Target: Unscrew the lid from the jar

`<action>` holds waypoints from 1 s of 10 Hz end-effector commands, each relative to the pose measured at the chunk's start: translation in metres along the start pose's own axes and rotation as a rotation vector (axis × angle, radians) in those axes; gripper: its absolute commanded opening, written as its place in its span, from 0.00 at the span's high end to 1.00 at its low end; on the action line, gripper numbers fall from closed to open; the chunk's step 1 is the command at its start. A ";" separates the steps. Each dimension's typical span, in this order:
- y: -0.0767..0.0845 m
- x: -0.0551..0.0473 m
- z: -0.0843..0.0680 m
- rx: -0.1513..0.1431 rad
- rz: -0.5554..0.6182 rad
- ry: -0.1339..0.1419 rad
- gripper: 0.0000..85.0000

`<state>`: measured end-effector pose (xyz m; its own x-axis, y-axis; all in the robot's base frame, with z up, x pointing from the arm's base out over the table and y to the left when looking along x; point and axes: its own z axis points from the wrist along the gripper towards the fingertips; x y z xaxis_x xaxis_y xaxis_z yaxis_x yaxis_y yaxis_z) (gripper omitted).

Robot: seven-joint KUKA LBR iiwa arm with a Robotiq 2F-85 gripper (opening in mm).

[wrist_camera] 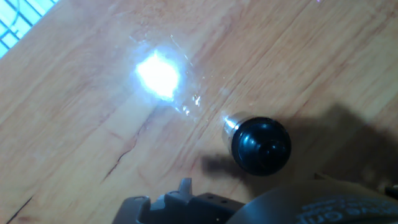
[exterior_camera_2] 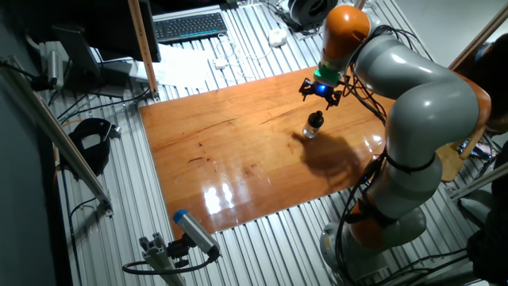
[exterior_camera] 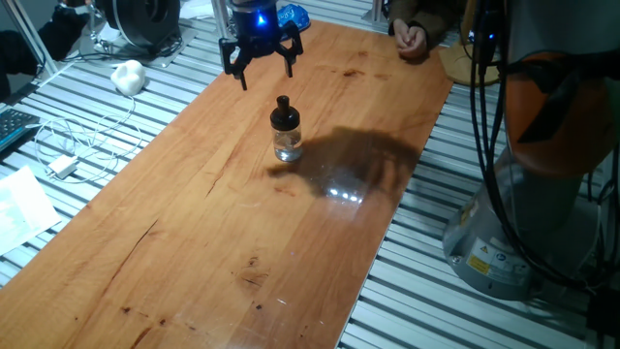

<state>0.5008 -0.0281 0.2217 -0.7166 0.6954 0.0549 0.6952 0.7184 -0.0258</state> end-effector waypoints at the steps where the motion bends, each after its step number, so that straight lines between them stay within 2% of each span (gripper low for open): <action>1: 0.000 0.000 0.000 0.008 0.008 0.010 0.00; 2: 0.000 0.000 0.000 0.022 0.021 0.011 0.00; 4: 0.000 0.000 0.000 0.025 0.016 0.006 0.00; 8: 0.000 0.000 0.000 -0.019 -0.030 0.011 0.00; 10: -0.002 -0.004 0.012 -0.020 -0.038 -0.001 0.00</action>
<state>0.5011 -0.0340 0.2075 -0.7444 0.6658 0.0511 0.6667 0.7453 -0.0006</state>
